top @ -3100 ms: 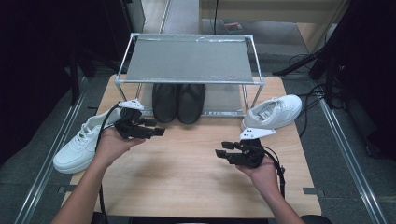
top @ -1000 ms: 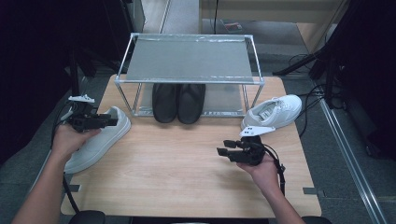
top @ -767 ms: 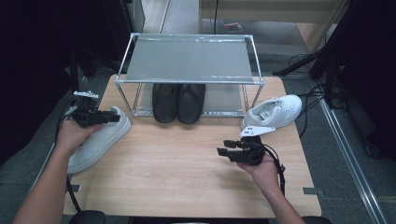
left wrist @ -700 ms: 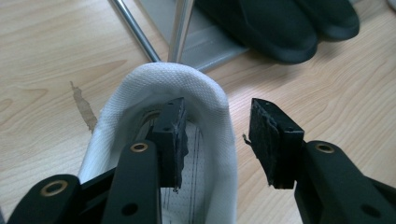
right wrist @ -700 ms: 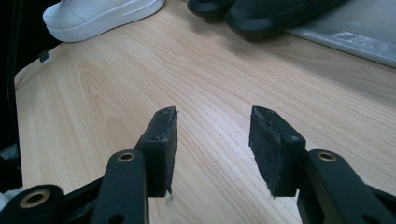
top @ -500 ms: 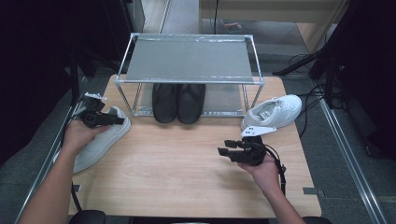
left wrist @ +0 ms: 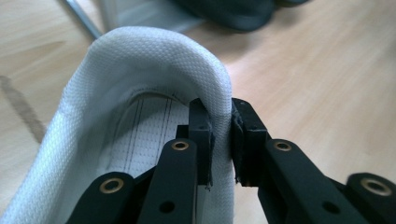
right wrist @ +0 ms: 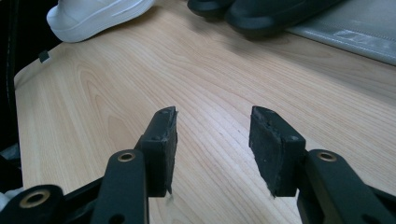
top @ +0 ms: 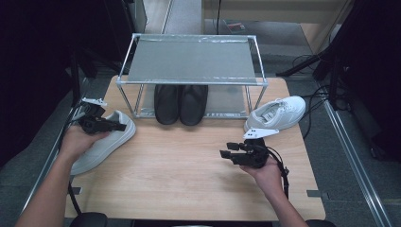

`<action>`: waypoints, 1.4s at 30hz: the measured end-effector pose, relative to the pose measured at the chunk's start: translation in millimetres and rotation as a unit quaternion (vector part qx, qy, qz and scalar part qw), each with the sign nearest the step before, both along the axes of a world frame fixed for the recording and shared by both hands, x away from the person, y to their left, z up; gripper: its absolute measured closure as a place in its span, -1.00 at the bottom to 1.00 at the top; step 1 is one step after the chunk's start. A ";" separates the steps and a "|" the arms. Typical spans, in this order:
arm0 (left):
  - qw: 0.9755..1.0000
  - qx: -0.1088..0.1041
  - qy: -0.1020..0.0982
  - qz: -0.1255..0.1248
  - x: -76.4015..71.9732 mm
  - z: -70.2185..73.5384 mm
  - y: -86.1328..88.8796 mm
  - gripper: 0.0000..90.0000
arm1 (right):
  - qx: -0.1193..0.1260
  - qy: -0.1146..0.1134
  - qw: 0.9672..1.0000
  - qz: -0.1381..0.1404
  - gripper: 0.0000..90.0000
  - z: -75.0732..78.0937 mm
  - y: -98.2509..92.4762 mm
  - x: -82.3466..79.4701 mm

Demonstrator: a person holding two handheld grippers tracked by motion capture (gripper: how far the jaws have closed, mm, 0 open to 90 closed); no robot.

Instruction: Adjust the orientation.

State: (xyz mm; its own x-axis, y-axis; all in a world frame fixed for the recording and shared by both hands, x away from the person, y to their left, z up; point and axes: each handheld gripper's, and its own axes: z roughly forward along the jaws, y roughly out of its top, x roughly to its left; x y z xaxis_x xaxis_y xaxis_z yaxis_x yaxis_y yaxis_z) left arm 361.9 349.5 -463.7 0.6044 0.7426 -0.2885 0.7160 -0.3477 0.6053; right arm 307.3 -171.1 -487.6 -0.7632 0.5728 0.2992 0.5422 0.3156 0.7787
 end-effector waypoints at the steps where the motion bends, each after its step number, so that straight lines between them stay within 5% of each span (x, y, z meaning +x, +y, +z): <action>1: 1.000 0.001 -0.001 -0.003 -3.3 2.6 -1.8 0.82 | -0.001 0.002 1.000 -0.001 0.18 -0.2 0.6 -0.3; 9: 0.999 0.002 -0.016 -0.036 -20.0 27.9 -29.8 0.86 | -0.001 0.001 1.000 0.001 0.17 -0.4 2.5 0.0; 11: 0.998 -0.015 -0.013 -0.052 -22.1 31.3 -38.8 0.86 | -0.002 0.002 1.000 0.001 0.17 -0.4 2.1 0.0; 15: 0.996 -0.008 -0.012 -0.083 -24.7 30.9 -65.8 0.86 | -0.002 0.001 1.000 0.001 0.17 -0.5 1.5 0.1; 22: 0.995 0.002 -0.009 -0.099 -23.8 23.4 -96.8 0.86 | 0.004 0.001 1.000 0.000 0.17 0.4 0.1 -0.9; 30: 0.990 -0.003 -0.027 -0.137 -35.2 27.5 -138.6 0.84 | 0.006 0.001 1.000 -0.001 0.18 1.0 -0.1 -1.3; 42: 0.984 0.007 -0.026 -0.179 -39.3 24.5 -195.5 0.82 | 0.007 0.006 1.000 -0.001 0.18 -0.6 1.2 -1.1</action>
